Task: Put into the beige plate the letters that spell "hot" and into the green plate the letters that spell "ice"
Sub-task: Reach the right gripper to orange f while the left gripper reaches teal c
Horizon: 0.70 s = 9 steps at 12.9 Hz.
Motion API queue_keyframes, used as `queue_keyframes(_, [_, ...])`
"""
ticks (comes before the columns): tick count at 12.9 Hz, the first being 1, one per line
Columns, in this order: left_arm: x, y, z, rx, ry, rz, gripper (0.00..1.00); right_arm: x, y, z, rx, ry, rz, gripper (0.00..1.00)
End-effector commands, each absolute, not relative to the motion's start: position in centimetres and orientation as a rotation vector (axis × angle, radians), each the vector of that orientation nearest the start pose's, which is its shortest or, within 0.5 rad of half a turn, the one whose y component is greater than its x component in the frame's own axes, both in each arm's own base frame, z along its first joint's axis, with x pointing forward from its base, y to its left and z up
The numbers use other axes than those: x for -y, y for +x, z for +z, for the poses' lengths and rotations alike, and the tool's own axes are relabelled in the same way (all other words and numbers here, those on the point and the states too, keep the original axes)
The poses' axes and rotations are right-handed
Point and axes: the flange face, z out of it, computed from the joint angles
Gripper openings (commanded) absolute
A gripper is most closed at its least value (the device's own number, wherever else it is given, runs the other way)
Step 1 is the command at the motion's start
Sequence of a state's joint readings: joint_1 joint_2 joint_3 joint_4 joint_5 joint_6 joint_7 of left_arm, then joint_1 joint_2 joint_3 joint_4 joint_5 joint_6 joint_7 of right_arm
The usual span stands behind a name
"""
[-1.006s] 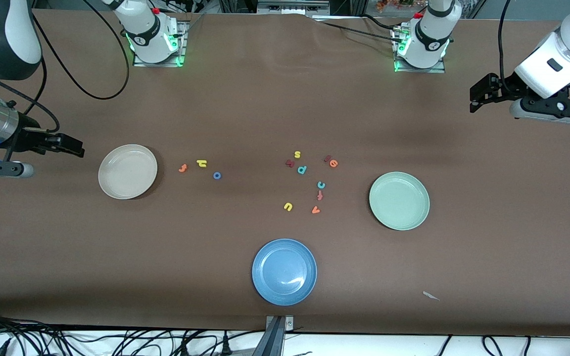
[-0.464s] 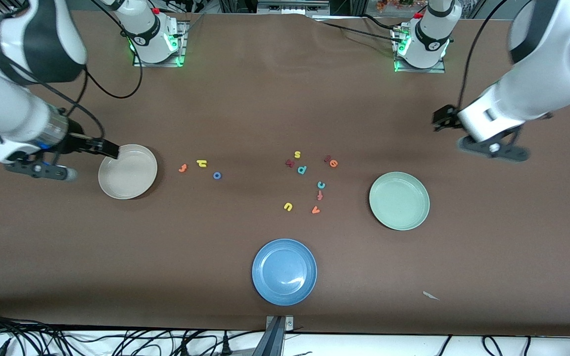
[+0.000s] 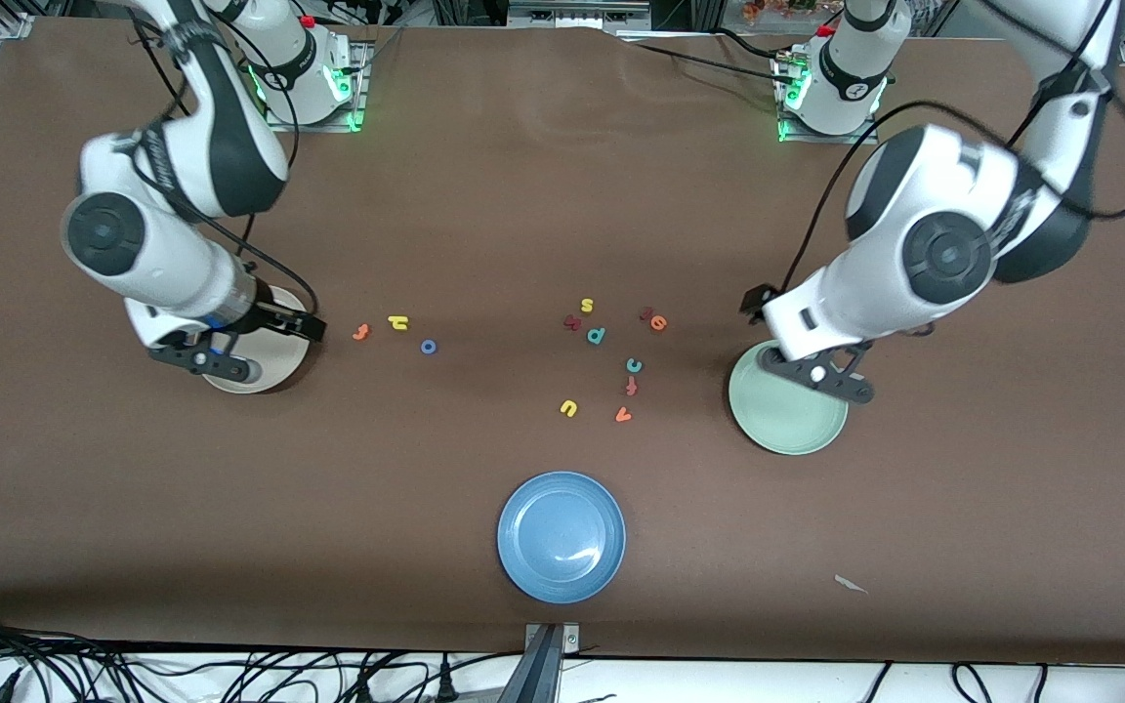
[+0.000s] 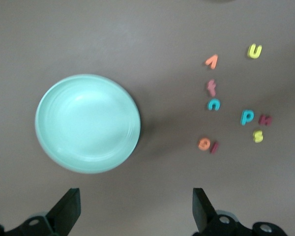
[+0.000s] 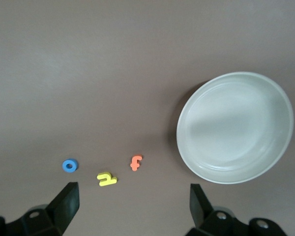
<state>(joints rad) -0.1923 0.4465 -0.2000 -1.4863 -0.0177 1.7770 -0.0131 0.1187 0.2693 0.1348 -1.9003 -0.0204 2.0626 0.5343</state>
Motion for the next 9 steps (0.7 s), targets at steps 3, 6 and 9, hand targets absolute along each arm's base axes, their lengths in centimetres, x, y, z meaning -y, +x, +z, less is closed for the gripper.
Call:
queue_keyframes(3, [32.8, 61.8, 33.6, -0.617, -3.163, 0.231, 1.0, -14.7, 58.0, 29.7, -0.542, -3.138, 0.254, 0.99])
queue_keyframes(6, [34.7, 61.3, 29.7, -0.637, -3.174, 0.248, 0.93, -16.4, 57.4, 26.5, -0.614, -3.133, 0.286, 0.99])
queue_keyframes(9, [35.6, 61.5, 25.2, -0.639, -3.188, 0.235, 0.87, -16.6, 56.2, 23.2, -0.614, -3.119, 0.254, 0.95])
